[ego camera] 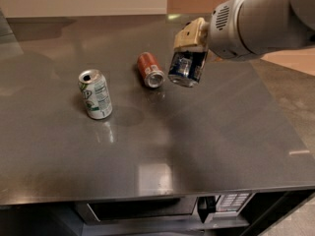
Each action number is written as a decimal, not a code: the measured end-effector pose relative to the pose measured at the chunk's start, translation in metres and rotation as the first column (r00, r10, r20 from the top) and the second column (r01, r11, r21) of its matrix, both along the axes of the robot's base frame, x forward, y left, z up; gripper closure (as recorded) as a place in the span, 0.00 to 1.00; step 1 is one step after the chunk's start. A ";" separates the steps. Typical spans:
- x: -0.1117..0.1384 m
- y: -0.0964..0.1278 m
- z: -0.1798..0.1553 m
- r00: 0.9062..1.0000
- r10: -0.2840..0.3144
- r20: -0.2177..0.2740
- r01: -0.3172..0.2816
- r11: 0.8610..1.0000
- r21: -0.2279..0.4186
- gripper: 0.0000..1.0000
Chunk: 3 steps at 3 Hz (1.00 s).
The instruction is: Place pepsi can upright
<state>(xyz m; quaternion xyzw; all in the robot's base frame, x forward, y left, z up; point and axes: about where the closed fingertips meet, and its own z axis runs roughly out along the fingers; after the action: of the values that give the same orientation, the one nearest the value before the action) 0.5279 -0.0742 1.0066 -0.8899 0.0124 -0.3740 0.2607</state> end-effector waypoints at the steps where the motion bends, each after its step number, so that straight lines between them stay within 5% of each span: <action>1: 0.001 0.001 -0.007 0.997 0.068 0.043 -0.070 0.996 0.053 1.00; 3: -0.006 0.001 -0.024 0.962 0.183 0.202 -0.187 0.982 -0.001 1.00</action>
Offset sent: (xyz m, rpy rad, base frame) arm -0.0039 -0.0028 -0.0300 -0.1754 -0.3555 0.4074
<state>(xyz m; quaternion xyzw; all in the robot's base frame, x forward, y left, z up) 0.5218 -0.0731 0.9824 -0.8425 -0.0938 -0.4360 0.3022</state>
